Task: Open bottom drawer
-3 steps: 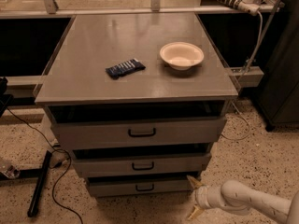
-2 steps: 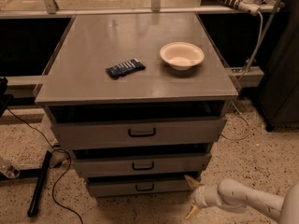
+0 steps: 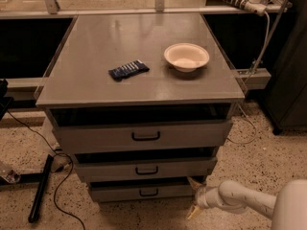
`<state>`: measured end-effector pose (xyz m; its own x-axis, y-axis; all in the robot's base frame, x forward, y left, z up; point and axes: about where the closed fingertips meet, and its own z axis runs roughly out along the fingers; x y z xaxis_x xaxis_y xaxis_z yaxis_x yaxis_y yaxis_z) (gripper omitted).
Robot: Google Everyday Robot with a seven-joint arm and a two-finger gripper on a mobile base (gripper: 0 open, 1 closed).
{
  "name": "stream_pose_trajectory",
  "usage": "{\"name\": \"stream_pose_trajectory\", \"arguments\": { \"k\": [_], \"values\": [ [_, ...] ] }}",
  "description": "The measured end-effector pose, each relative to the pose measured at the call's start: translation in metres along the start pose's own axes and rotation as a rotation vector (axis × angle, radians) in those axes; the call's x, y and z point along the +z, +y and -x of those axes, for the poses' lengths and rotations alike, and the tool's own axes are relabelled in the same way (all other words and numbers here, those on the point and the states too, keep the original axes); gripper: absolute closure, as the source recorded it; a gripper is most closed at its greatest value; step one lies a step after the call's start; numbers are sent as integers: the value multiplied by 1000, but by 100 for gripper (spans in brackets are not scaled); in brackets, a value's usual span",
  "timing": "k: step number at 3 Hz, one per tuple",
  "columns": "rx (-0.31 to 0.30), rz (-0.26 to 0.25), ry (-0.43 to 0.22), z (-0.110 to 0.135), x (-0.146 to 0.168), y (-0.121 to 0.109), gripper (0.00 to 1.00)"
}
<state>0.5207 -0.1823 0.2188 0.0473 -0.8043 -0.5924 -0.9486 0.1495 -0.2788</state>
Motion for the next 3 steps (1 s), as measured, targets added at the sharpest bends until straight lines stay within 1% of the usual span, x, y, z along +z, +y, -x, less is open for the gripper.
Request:
{"name": "stream_pose_trajectory", "arguments": {
  "k": [1, 2, 3],
  "values": [
    [5, -8, 8, -6, 10, -7, 0],
    [-10, -21, 1, -21, 41, -35, 0],
    [18, -7, 11, -40, 58, -40, 0]
  ]
}}
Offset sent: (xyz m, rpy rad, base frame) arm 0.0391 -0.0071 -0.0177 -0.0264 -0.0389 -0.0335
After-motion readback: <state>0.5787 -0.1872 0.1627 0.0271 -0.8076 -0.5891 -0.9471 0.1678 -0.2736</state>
